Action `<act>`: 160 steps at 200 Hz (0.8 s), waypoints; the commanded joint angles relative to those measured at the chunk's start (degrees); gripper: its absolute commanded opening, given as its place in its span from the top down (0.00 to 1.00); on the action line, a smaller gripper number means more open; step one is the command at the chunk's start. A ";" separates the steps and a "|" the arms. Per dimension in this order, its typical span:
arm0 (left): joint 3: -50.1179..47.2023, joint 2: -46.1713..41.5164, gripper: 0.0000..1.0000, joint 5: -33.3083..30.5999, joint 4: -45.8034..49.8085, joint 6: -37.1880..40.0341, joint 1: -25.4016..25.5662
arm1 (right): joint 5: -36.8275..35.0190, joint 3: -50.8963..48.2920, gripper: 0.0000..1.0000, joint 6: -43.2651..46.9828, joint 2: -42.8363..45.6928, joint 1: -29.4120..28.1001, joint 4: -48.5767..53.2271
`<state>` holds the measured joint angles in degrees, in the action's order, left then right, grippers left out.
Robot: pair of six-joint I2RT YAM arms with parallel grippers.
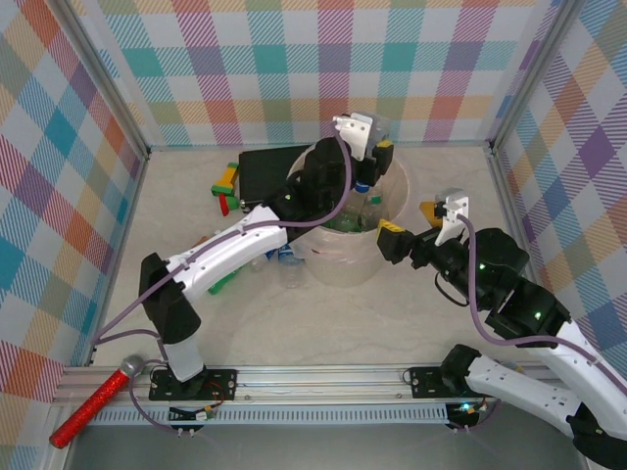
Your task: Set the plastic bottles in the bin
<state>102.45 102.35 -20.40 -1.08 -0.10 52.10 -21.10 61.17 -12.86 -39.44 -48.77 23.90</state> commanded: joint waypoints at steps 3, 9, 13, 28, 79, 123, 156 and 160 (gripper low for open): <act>2.81 0.44 0.21 0.32 -2.09 -0.59 0.46 | -1.13 -0.17 0.01 0.20 0.37 -0.27 0.42; 2.71 0.39 0.13 -0.08 -2.00 -0.85 0.46 | -1.18 -0.17 0.01 0.25 0.41 -0.24 0.46; 2.55 0.27 0.10 -0.32 -1.99 -1.08 0.46 | -1.26 -0.17 0.01 0.29 0.46 -0.27 0.51; 1.85 -0.67 0.02 -0.61 -1.99 -1.43 0.46 | -1.22 -0.32 0.01 0.38 0.51 -0.30 0.44; -2.59 -6.38 0.00 -3.15 -0.63 -2.01 0.46 | 0.12 -0.61 0.01 0.16 -0.45 -0.27 -0.52; -9.55 -15.05 0.00 -5.51 2.96 -4.63 -0.99 | 3.90 0.06 0.01 0.45 -2.21 -0.28 -1.03; -16.60 -23.32 0.01 -5.05 7.27 -9.63 -5.29 | 8.59 2.16 0.01 1.04 -5.23 -0.27 -0.80; -17.68 -24.34 0.01 -5.02 7.79 -10.00 -5.85 | 9.10 2.45 0.01 1.14 -5.62 -0.27 -0.85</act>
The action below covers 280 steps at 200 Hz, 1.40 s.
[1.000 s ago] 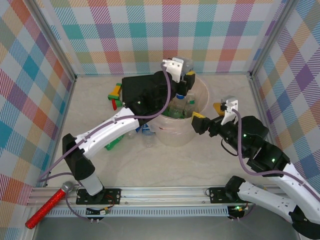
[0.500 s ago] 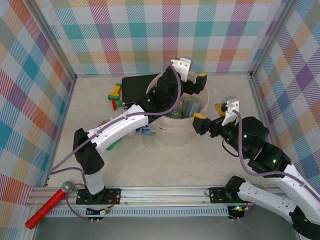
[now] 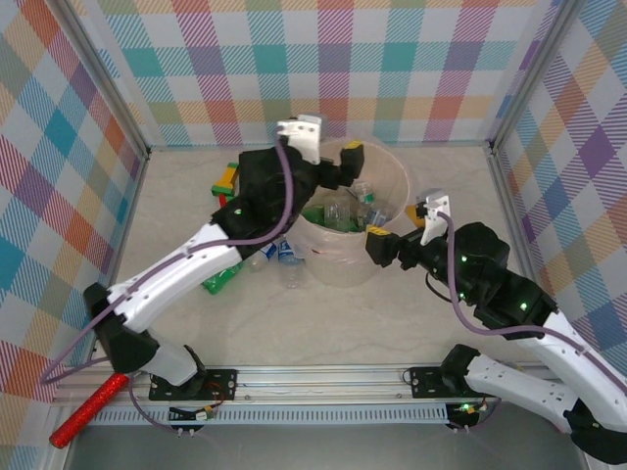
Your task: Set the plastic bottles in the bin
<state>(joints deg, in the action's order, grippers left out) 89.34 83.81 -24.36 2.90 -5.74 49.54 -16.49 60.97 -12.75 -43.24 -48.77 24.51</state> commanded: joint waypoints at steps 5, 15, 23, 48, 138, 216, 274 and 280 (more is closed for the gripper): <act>-5.74 -7.15 0.00 -1.12 4.41 -4.72 -4.01 | 5.06 3.02 0.01 0.98 -2.35 -0.27 -1.48; -7.98 -9.49 0.00 -1.83 5.94 -5.11 -5.38 | 5.94 3.52 0.01 1.00 -3.24 -0.27 -1.48; -9.43 -11.15 0.00 -2.51 7.60 -5.39 -6.40 | 6.55 3.80 0.01 0.97 -3.94 -0.28 -1.61; -13.31 -15.17 0.00 -2.47 15.85 -8.16 -11.72 | 7.91 4.24 0.01 0.80 -5.47 -0.31 -2.27; -26.30 -19.33 0.01 10.60 35.93 -17.17 -33.82 | 10.94 5.39 0.01 1.09 -7.67 -0.32 -2.58; -30.25 -10.04 0.01 20.01 42.68 -22.63 -40.07 | 10.41 4.26 0.01 1.60 -6.09 -0.27 -2.36; -33.12 -8.28 0.01 20.18 41.25 -23.57 -40.40 | 10.16 3.72 0.01 1.94 -5.57 -0.27 -2.44; -33.43 -7.92 0.01 20.28 40.85 -23.59 -40.48 | 10.21 3.67 0.01 1.93 -5.60 -0.27 -2.52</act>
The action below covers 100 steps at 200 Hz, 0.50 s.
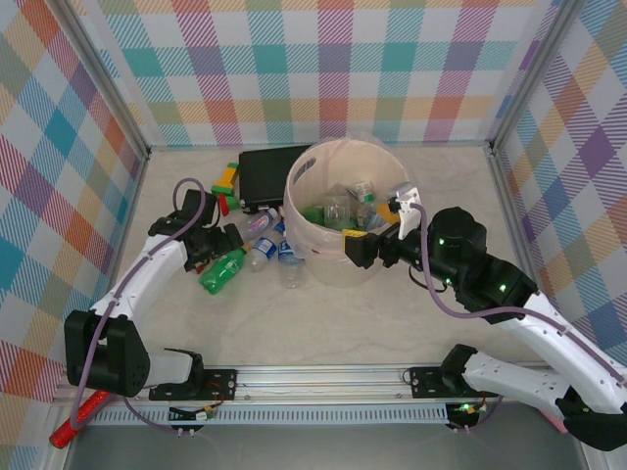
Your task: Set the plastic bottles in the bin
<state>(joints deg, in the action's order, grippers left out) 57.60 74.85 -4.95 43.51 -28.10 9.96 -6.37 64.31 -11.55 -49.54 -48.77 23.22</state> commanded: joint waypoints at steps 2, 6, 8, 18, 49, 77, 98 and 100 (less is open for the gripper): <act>-1.83 1.19 0.01 0.96 0.08 -1.19 -0.90 | 0.08 0.30 0.01 0.69 0.68 -0.27 -1.24; -2.08 1.34 0.01 0.99 -0.25 -1.25 -0.90 | 0.25 0.29 0.01 0.66 0.68 -0.27 -1.31; -2.15 1.41 0.01 1.00 -0.37 -1.37 -0.86 | 0.29 0.29 0.01 0.65 0.65 -0.27 -1.29; -2.92 1.68 0.02 0.70 -1.14 -2.05 -0.90 | 0.36 0.20 0.01 0.61 0.58 -0.27 -1.34; -6.93 0.90 0.05 1.30 -5.28 -3.58 -0.84 | 0.46 0.28 0.01 0.65 0.67 -0.27 -1.12; -8.82 0.55 0.06 2.27 -5.88 -3.78 -0.90 | 0.28 0.37 0.01 0.92 0.76 -0.27 -0.84; -10.65 -0.90 0.08 5.61 -6.84 -4.73 -0.86 | 0.28 0.20 0.01 0.92 0.42 -0.27 -1.21; -10.84 -1.10 0.08 5.93 -6.92 -4.85 -0.83 | 0.30 0.20 0.01 0.92 0.41 -0.27 -1.22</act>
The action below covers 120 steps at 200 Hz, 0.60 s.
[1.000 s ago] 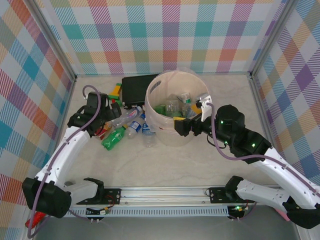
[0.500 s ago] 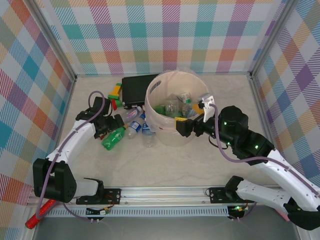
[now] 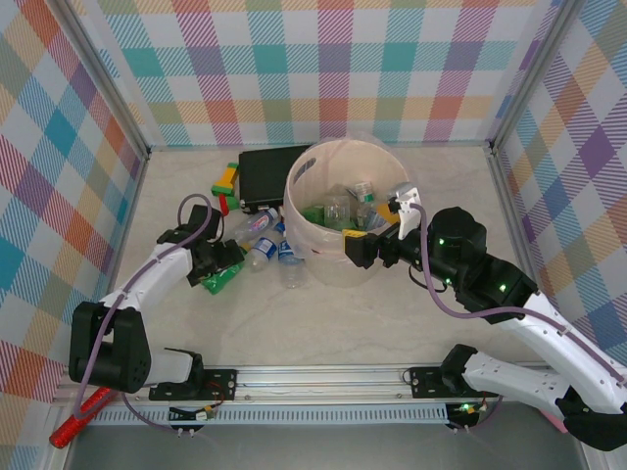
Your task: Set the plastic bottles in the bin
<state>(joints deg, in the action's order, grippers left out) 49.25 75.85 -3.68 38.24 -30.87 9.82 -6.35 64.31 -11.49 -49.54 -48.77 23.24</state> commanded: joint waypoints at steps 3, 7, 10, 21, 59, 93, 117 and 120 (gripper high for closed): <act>-2.73 -2.38 0.08 5.01 -1.75 -2.28 -0.73 | 0.24 0.20 0.01 0.77 0.33 -0.27 -1.31; -3.12 -2.80 0.08 5.77 -1.89 -2.47 -0.77 | 0.25 0.18 0.01 0.81 0.24 -0.26 -1.36; -3.40 -2.94 0.08 6.23 -1.98 -2.63 -0.77 | 0.21 0.17 0.01 0.77 0.16 -0.27 -1.40; -4.37 -3.87 0.10 8.32 -2.28 -3.34 -0.68 | 0.39 0.04 0.01 0.66 -0.04 -0.30 -1.71; -5.63 -5.36 0.13 9.66 -0.36 -3.11 0.68 | 1.14 0.09 0.01 0.29 -0.88 -0.27 -2.33; -4.57 -4.49 0.16 8.08 1.19 -0.20 2.11 | 1.28 0.03 0.01 0.16 -1.07 -0.27 -2.69; -3.29 -0.58 0.19 6.38 1.33 1.34 2.99 | 1.50 -0.07 0.01 -0.03 -0.96 -0.27 -2.69; -3.13 0.01 0.19 6.23 1.36 1.47 3.14 | 1.45 -0.07 0.01 0.06 -0.99 -0.30 -2.64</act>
<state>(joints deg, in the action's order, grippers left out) 44.45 72.42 4.01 37.52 -31.88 11.86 -5.80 64.31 -11.53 -50.74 -48.77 22.65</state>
